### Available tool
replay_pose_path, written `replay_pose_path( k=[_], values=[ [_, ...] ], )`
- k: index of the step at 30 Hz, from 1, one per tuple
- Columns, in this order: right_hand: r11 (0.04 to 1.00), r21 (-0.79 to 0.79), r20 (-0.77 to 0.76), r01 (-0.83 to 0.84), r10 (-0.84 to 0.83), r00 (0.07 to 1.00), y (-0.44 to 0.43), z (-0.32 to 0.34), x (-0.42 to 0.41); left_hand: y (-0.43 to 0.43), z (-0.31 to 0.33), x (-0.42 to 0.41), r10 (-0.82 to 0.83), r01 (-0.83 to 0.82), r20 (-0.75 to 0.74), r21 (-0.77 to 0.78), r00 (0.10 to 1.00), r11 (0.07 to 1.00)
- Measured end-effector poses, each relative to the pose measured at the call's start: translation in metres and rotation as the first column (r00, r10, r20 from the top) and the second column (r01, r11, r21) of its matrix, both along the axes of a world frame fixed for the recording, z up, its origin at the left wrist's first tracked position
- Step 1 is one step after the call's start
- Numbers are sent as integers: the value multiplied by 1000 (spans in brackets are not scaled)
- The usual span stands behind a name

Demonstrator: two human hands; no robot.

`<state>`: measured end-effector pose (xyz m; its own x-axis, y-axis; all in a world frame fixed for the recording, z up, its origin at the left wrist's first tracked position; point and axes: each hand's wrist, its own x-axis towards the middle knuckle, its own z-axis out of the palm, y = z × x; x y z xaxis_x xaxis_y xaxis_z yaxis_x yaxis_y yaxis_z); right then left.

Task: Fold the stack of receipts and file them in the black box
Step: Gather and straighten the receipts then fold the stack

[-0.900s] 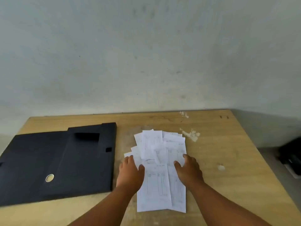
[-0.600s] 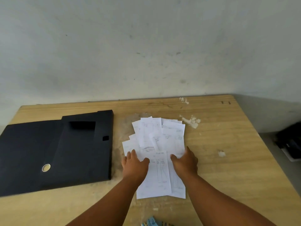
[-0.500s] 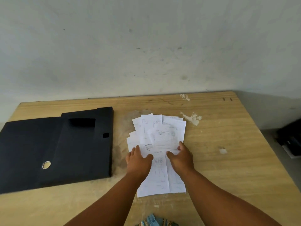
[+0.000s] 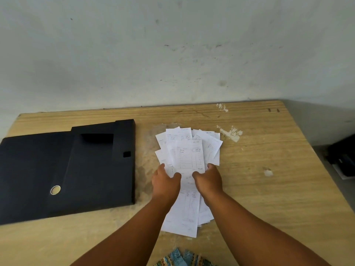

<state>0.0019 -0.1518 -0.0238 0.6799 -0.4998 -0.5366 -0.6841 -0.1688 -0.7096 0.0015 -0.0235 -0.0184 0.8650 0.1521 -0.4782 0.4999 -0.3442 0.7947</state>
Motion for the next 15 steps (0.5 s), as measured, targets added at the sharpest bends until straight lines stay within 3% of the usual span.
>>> replay_pose_path(
  k=[2, 6, 9, 15],
  values=[
    [999, -36, 0, 33, -33, 999, -2, 1, 1, 5, 2, 4, -4, 4, 12, 10, 1000, 1000],
    [967, -251, -72, 53, -73, 995, -15, 1, 10, 16, 1, 20, -51, 50, 53, 22, 997, 999],
    [953, -301, -101, 33, -66, 993, -21, -1, 25, 19, -1, 36, -116, 113, 43, 57, 992, 992],
    [923, -328, -202, -200, 138, 970, -21, 2, 63, 18, -9, 63, -254, 249, 29, 121, 967, 961]
  ],
)
